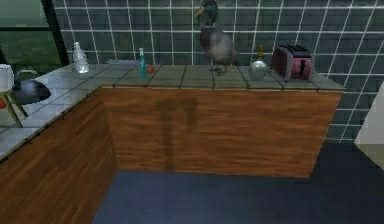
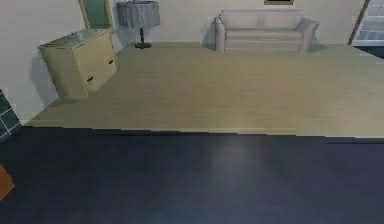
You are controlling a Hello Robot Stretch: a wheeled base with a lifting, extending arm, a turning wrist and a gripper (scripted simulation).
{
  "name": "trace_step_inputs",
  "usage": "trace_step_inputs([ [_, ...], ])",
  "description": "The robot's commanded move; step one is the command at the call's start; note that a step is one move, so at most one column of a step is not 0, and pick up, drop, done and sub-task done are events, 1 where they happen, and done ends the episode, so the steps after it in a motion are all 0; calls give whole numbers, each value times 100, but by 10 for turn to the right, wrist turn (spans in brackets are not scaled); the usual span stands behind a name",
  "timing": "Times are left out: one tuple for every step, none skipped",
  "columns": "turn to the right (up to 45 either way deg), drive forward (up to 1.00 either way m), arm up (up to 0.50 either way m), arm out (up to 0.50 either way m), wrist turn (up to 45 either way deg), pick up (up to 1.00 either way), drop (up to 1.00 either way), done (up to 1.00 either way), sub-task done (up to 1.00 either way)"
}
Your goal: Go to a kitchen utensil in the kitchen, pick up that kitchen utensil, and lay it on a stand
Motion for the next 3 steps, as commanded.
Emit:
trace_step_inputs([
  [-450,0,0,0,0,0,0,0,0],
  [-450,0,0,0,0,0,0,0,0],
  [-450,0,0,0,0,0,0,0,0],
])
